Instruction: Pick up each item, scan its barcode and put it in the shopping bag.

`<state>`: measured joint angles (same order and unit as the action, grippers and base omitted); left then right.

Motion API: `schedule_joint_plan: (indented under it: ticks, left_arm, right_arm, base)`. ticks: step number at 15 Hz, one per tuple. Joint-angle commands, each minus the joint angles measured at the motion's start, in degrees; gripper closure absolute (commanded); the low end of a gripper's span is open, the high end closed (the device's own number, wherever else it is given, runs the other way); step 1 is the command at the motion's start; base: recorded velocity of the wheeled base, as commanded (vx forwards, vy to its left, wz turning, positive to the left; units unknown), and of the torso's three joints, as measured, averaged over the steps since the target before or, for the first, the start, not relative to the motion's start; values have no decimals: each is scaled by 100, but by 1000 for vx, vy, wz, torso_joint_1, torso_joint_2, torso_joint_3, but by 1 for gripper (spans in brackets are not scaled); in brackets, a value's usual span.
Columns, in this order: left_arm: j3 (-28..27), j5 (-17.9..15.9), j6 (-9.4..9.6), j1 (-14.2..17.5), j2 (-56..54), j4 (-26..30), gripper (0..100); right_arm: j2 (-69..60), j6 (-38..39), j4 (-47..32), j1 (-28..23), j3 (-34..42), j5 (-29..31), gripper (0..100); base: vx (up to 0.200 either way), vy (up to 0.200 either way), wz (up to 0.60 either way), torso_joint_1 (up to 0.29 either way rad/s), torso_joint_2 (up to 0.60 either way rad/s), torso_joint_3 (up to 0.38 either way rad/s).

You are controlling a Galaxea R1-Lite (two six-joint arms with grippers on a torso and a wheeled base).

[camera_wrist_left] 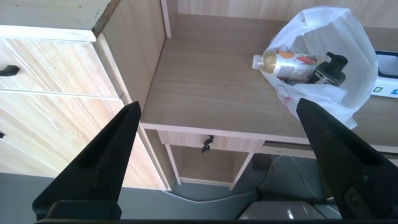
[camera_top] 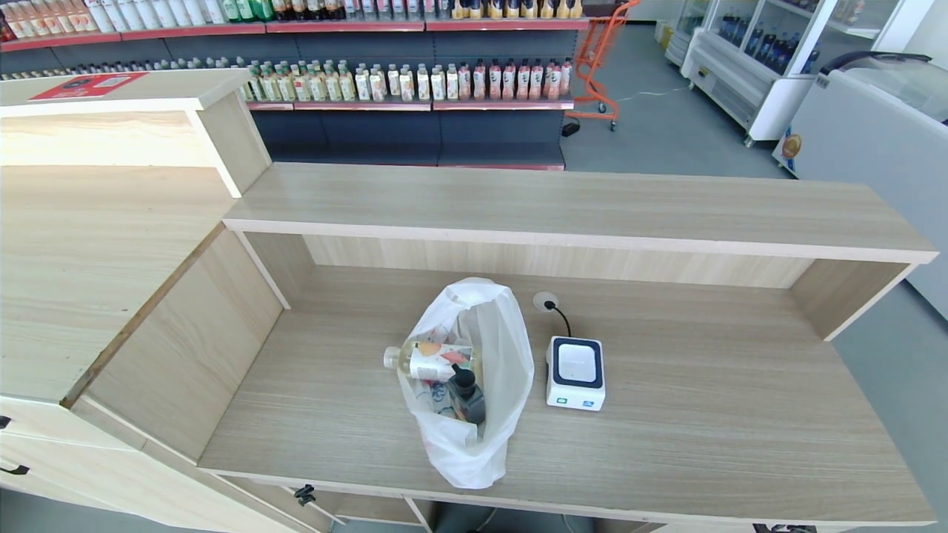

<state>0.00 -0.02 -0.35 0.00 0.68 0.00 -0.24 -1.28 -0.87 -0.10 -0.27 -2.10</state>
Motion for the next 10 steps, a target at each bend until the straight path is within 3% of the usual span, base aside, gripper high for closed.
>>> schedule_joint_plan:
  ticks: [1, 9, 10]
  left_arm:
    - [0, -6, 53, -9, -7, 0, 0]
    - [0, 2, 106, 0, -59, 0, 0]
    - [0, 2, 62, 0, -59, 0, 0]
  right_arm:
    - [24, -4, -1, 1, 0, -1, 100]
    - [24, -4, -1, 1, 0, -1, 100]
    - [24, -4, -1, 1, 0, -1, 100]
  base:
    - [0, -200, 0, -2, 12, 2]
    - [0, -200, 0, 5, 1, 1]
    - [0, 0, 0, 0, 0, 0]
